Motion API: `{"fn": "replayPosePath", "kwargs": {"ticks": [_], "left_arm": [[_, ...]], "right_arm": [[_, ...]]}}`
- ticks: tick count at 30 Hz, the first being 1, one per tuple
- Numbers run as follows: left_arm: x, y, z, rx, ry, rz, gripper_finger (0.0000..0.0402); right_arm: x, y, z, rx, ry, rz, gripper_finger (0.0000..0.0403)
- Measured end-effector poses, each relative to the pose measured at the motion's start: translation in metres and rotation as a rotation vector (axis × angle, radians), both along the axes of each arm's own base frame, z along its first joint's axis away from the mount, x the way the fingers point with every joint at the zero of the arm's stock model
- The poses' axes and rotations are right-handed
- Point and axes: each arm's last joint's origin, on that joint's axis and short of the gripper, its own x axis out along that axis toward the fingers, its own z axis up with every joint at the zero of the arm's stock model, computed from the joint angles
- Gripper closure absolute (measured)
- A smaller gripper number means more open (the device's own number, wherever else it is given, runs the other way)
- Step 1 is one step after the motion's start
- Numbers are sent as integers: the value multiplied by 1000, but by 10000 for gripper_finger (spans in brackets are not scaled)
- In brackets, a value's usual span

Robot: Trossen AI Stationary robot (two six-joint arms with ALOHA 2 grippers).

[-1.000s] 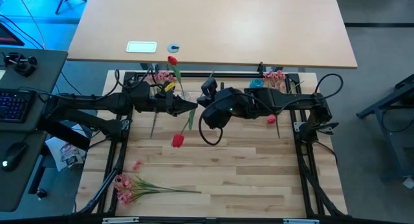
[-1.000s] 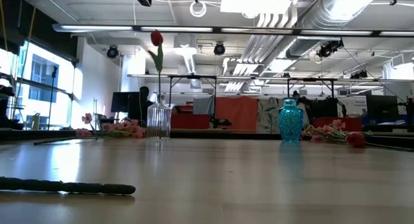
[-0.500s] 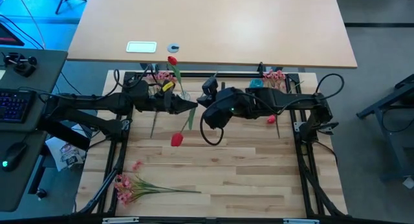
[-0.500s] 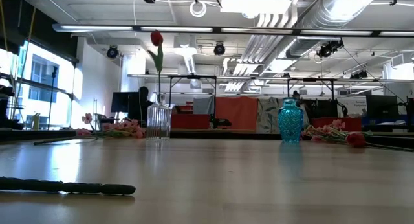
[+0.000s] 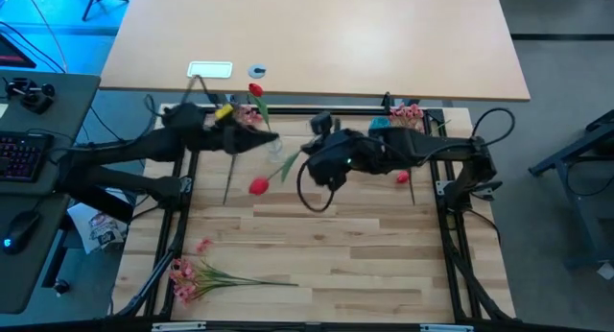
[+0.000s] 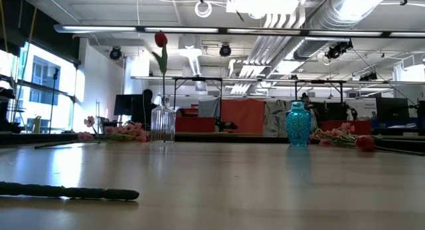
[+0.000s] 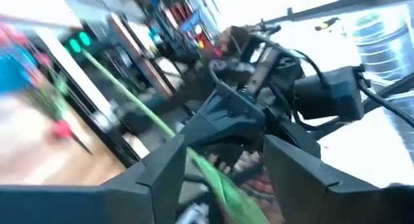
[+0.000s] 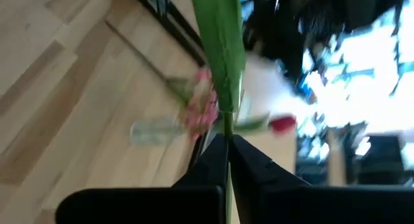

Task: Sort flowers into vase by color
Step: Put the bottom red flower into the transparent vase

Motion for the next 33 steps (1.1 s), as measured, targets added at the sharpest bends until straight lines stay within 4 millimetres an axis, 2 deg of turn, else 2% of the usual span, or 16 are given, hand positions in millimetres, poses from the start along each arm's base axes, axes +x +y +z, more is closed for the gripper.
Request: {"fn": "replayPosePath", "kwargs": {"ticks": [3, 7, 11, 14, 18, 22, 25, 28, 30, 33], "left_arm": [[-22, 5, 5, 89, 26, 84, 200], [-47, 3, 7, 199, 87, 176, 200], [-59, -3, 6, 278, 139, 251, 199], [-60, -11, 5, 324, 160, 234, 199], [-61, -25, 5, 361, 163, 231, 199], [-66, -38, 8, 420, 160, 268, 199], [-66, -45, 10, 472, 157, 299, 199], [-61, -50, 13, 506, 115, 299, 199], [-56, -54, 16, 529, 81, 296, 199], [-50, -57, 19, 563, 42, 295, 199]], "right_arm": [[-12, -14, 2, 110, 4, -97, 402], [-33, -42, 0, 427, 43, -254, 402], [-45, -62, -14, 558, 80, -361, 403], [-48, -63, -29, 675, 27, -322, 403], [-62, -60, -67, 814, -73, -318, 403], [-72, -47, -101, 976, -316, -291, 403], [-70, -41, -115, 1084, -578, -197, 403], [-57, -44, -128, 1118, -825, -156, 403], [-43, -50, -134, 1114, -942, -140, 403], [-15, -60, -135, 1040, -1001, -100, 403]]}}
